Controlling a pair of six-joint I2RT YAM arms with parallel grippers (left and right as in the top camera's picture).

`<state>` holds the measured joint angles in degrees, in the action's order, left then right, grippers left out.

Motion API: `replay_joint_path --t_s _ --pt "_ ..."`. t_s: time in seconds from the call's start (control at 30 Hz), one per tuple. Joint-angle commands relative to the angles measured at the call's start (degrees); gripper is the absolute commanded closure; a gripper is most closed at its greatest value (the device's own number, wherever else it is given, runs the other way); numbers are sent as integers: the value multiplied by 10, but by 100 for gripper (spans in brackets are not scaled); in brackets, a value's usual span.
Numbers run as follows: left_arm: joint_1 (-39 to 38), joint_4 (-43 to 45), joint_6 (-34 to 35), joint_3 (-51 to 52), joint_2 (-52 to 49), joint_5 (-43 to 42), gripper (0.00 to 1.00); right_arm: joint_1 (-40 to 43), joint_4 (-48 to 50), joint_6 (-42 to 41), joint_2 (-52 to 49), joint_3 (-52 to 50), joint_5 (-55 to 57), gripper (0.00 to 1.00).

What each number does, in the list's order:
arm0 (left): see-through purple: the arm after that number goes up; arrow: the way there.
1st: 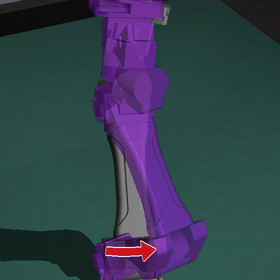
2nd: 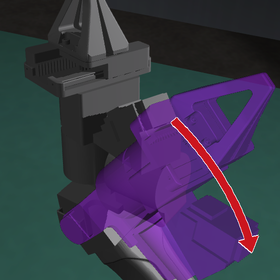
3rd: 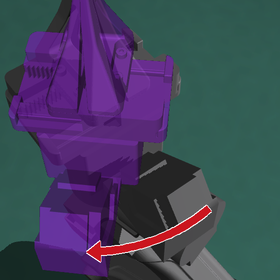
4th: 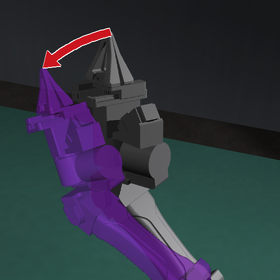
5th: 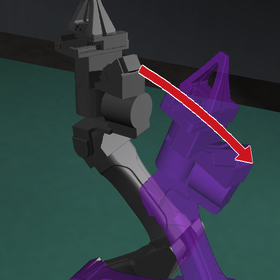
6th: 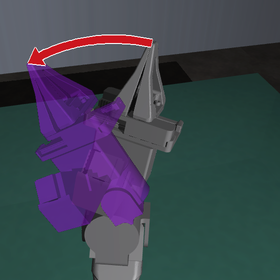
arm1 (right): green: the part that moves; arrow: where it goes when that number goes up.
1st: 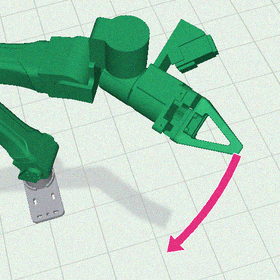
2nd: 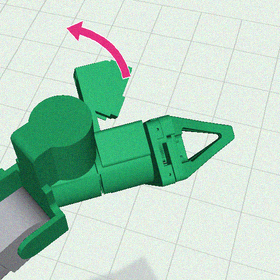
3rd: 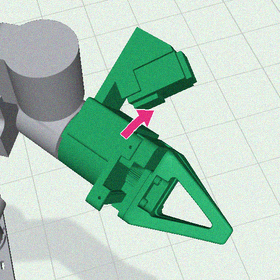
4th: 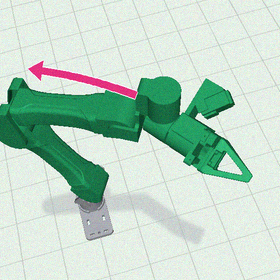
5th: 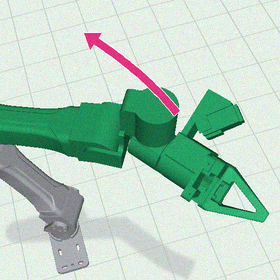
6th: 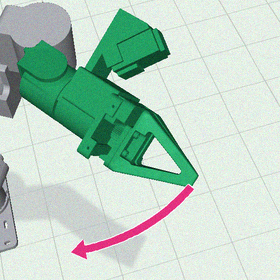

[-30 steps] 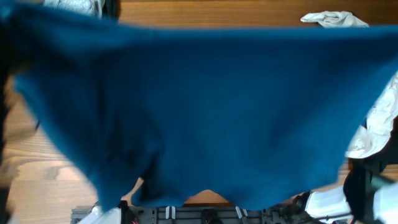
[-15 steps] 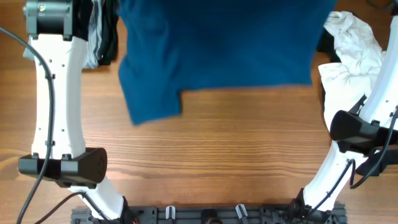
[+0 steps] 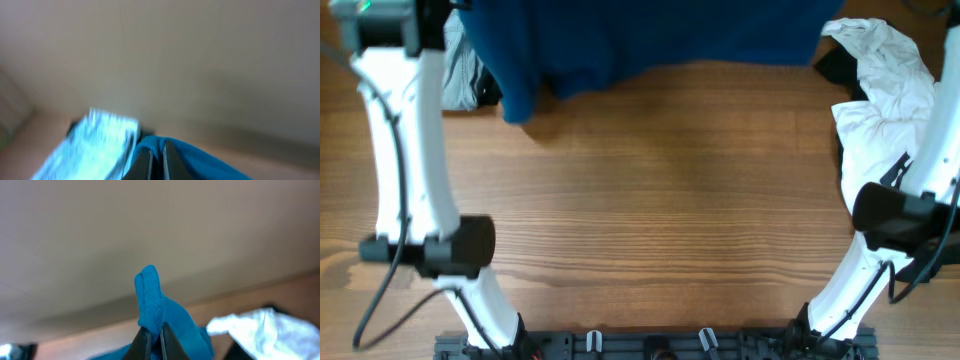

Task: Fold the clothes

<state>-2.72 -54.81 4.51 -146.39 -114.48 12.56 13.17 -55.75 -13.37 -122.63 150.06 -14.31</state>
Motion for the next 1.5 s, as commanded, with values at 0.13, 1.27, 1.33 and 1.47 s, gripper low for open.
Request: replay_joint_path --t_s 0.13,1.27,1.33,1.47 --pt "14 -20 -6 1 -3 7 96 2 -16 29 15 -19 -10 96" --pt "-26 99 19 1 95 7 96 2 -48 40 101 -20 63 96" --pt "-23 189 20 1 44 8 96 2 28 15 68 -19 45 96" --pt "-31 348 21 -5 42 8 96 2 144 -8 83 1 27 96"
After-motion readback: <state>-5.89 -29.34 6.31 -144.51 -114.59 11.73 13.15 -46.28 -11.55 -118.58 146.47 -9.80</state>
